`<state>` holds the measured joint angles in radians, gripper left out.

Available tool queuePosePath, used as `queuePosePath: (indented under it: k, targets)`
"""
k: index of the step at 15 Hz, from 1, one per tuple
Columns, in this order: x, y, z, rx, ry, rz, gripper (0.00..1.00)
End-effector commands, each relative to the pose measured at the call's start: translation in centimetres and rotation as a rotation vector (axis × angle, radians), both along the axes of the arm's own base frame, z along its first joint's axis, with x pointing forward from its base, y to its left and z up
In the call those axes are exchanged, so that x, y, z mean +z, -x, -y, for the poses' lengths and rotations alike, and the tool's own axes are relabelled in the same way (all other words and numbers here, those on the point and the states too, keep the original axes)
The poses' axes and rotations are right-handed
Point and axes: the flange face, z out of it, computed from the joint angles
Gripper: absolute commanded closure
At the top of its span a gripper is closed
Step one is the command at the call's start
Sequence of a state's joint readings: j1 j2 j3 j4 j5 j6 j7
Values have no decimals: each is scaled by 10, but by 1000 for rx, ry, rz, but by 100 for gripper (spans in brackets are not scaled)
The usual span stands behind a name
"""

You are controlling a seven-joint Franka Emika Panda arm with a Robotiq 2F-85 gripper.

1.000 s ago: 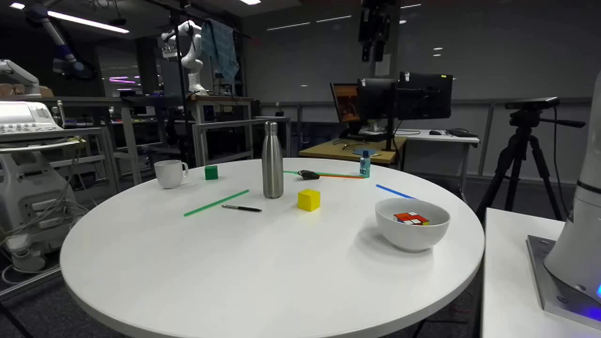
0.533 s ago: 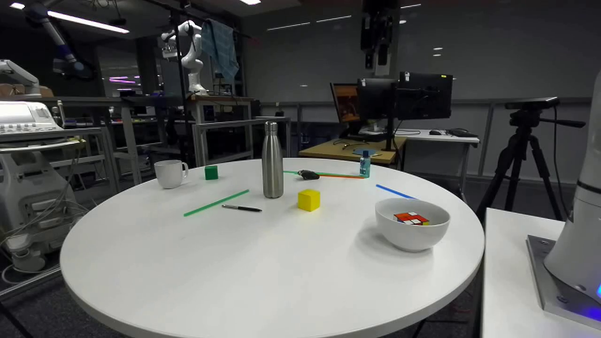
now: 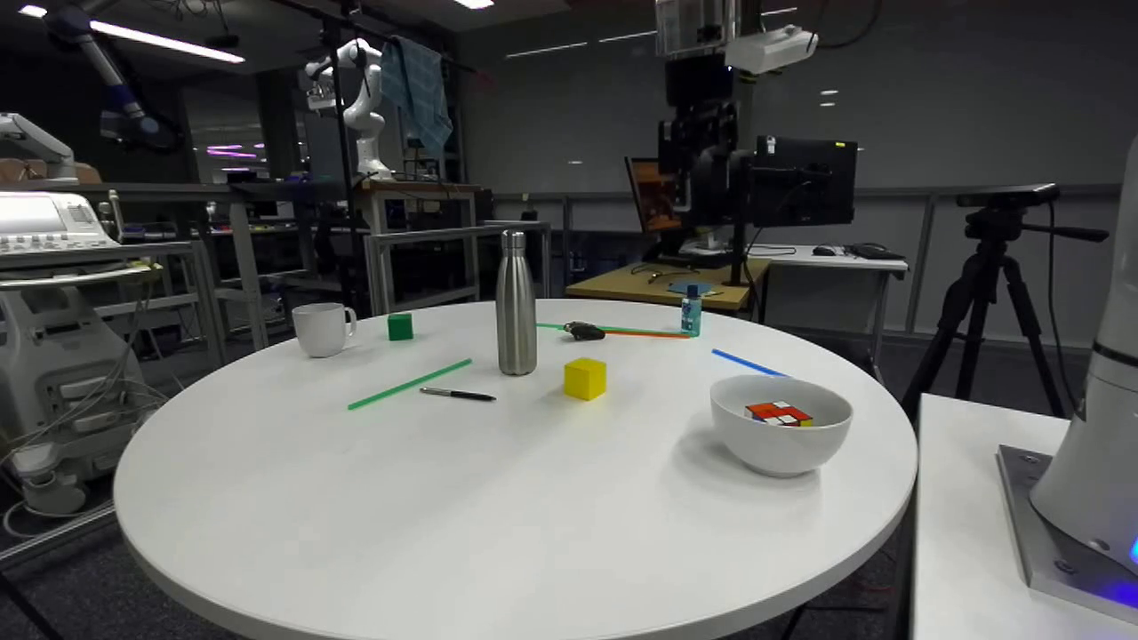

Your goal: Spill out the rubik's cube from the bowl to the table

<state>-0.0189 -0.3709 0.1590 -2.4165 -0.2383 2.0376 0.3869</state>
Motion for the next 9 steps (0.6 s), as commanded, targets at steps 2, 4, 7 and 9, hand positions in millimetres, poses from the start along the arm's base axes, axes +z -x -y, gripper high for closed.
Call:
queuePosePath:
  k: [2, 4, 7, 9]
  targets:
    - [-59, -37, 15, -187, -60, -10, 0]
    - [-83, -44, 15, -260, -123, -15, 0]
    - [-99, -42, 13, -312, -222, -19, 0]
    - [-103, -41, 15, -282, -178, -41, 0]
